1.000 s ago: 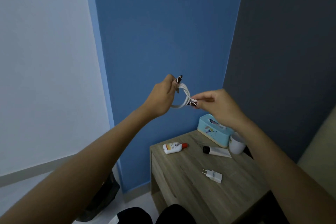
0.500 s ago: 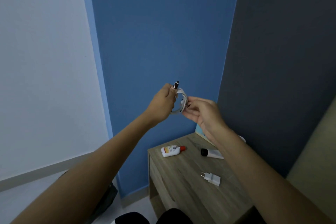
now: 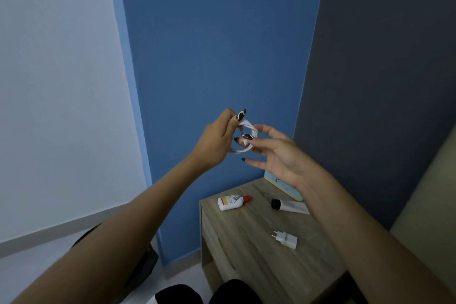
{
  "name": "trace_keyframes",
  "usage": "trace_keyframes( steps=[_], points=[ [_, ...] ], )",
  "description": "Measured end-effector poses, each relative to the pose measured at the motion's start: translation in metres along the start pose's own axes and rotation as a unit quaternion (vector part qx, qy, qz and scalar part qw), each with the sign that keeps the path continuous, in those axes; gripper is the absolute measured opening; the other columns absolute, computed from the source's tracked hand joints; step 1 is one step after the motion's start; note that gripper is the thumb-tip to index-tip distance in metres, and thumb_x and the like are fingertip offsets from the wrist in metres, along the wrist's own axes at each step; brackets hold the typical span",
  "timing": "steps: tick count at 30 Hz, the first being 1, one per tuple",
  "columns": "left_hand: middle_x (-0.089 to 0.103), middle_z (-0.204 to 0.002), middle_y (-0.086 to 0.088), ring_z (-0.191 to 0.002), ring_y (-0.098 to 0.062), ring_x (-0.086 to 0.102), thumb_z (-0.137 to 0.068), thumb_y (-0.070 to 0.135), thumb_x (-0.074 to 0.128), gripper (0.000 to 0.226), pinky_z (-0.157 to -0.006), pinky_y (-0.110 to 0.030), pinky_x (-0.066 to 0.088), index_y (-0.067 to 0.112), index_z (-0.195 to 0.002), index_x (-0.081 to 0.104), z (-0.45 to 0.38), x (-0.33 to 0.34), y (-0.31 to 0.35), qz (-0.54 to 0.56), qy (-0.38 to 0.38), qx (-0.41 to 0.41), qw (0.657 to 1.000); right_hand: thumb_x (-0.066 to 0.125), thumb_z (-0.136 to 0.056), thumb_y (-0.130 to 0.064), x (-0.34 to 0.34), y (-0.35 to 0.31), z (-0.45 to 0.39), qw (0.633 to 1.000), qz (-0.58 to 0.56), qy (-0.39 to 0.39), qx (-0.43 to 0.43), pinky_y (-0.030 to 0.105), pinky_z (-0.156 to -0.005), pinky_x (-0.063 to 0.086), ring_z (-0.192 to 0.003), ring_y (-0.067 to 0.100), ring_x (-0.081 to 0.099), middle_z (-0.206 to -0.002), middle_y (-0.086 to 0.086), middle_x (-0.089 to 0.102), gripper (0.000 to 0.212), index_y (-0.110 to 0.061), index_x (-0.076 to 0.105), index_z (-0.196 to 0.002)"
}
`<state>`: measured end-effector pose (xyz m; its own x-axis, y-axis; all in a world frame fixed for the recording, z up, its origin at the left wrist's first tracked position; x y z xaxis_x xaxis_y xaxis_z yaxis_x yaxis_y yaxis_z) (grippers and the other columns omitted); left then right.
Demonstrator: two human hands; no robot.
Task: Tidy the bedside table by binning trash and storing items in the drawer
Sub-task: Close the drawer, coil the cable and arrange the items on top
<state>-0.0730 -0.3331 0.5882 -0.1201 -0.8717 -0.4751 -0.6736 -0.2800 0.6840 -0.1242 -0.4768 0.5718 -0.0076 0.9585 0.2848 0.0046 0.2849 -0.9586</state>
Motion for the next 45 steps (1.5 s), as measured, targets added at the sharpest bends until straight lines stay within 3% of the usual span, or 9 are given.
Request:
trace_keyframes(
  steps=[4,7,11,16,21,30,37,42,45],
  points=[
    [0.046,-0.067,0.001,-0.061,-0.015,0.045,-0.103,0.030,0.034,0.027,-0.057,-0.026,0.038,0.023,-0.079,0.046,0.000,0.004,-0.003,0.031,-0.021,-0.034,0.999,0.049,-0.093,-0.010,0.003,0.002,0.002,0.999,-0.023,-0.043,0.023,0.056,-0.101,0.045,-0.103,0.027,0.061,-0.073,0.003,0.062,0.028,-0.013,0.055,-0.120],
    [0.044,-0.066,0.001,-0.055,-0.010,0.046,-0.102,0.032,0.038,0.028,-0.049,-0.022,0.040,0.019,-0.078,0.048,-0.001,0.006,-0.004,0.113,-0.015,-0.087,0.990,0.054,-0.093,-0.003,0.003,-0.001,0.002,0.997,0.058,0.032,-0.038,0.050,-0.093,0.053,-0.092,0.028,0.066,-0.079,0.010,0.063,0.029,-0.006,0.052,-0.122],
    [0.050,-0.068,0.000,-0.059,-0.011,0.052,-0.101,0.030,0.042,0.028,-0.058,-0.025,0.047,0.014,-0.081,0.053,-0.003,0.005,-0.004,0.178,0.001,-0.118,0.977,0.060,-0.089,-0.002,-0.003,-0.008,0.002,0.982,0.130,0.100,-0.093,0.037,-0.081,0.060,-0.087,0.024,0.073,-0.096,0.019,0.072,0.019,-0.001,0.062,-0.108],
    [0.066,-0.089,-0.005,-0.073,-0.010,0.067,-0.097,0.030,0.052,0.031,-0.071,-0.022,0.059,0.003,-0.111,0.059,-0.007,-0.001,-0.002,0.220,-0.025,-0.142,0.965,0.067,-0.085,-0.004,-0.015,-0.013,-0.001,0.978,0.071,0.166,-0.101,0.040,-0.077,0.060,-0.087,0.022,0.074,-0.095,0.016,0.074,0.023,-0.007,0.061,-0.108],
    [0.071,-0.106,-0.010,-0.093,-0.024,0.072,-0.092,0.035,0.058,0.036,-0.076,-0.030,0.060,0.008,-0.116,0.061,0.002,-0.001,0.001,0.241,-0.074,-0.163,0.954,0.068,-0.084,-0.004,-0.022,-0.012,-0.002,0.970,0.073,0.206,-0.104,0.042,-0.077,0.061,-0.086,0.027,0.074,-0.092,0.019,0.074,0.017,-0.007,0.062,-0.100],
    [0.067,-0.090,-0.017,-0.077,-0.022,0.068,-0.092,0.005,0.058,0.021,-0.074,-0.029,0.061,-0.004,-0.111,0.063,-0.003,0.002,0.008,0.217,-0.060,-0.146,0.963,0.063,-0.087,-0.002,-0.015,-0.019,0.003,0.967,0.119,0.186,-0.126,0.031,-0.067,0.061,-0.079,0.025,0.074,-0.087,0.014,0.074,0.019,-0.015,0.057,-0.099],
    [0.069,-0.096,-0.017,-0.073,-0.021,0.068,-0.095,0.008,0.054,0.022,-0.069,-0.028,0.062,-0.005,-0.109,0.063,-0.002,0.003,0.003,0.222,-0.028,-0.166,0.960,0.059,-0.091,-0.013,-0.011,-0.015,0.008,0.962,0.204,0.128,-0.132,0.036,-0.083,0.059,-0.086,0.014,0.072,-0.088,-0.002,0.074,0.011,-0.019,0.062,-0.100],
    [0.070,-0.098,-0.019,-0.076,-0.023,0.069,-0.096,0.008,0.053,0.024,-0.071,-0.029,0.062,-0.005,-0.111,0.064,-0.005,0.002,0.003,0.229,-0.027,-0.170,0.958,0.075,-0.077,-0.032,-0.019,-0.010,0.009,0.907,0.368,0.087,-0.188,0.035,-0.104,0.044,-0.129,0.006,0.046,-0.150,-0.012,0.038,0.087,-0.040,0.023,-0.147],
    [0.071,-0.098,-0.017,-0.074,-0.019,0.070,-0.096,0.010,0.053,0.024,-0.074,-0.030,0.062,-0.003,-0.112,0.065,-0.008,0.002,0.005,0.222,-0.034,-0.165,0.961,0.082,-0.069,-0.043,-0.019,-0.010,0.009,0.843,0.483,0.061,-0.231,0.031,-0.115,0.028,-0.145,0.002,0.018,-0.160,-0.018,0.009,0.116,-0.042,0.000,-0.151]
  ],
)
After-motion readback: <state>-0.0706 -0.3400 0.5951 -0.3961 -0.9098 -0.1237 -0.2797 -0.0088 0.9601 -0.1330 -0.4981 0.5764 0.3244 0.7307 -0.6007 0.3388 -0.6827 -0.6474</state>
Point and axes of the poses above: each hand's wrist, its own z-axis away from the middle knuckle, its own x-axis out of the palm, y = z × x, the point moved 2 cm from there along -z, towards the middle knuckle
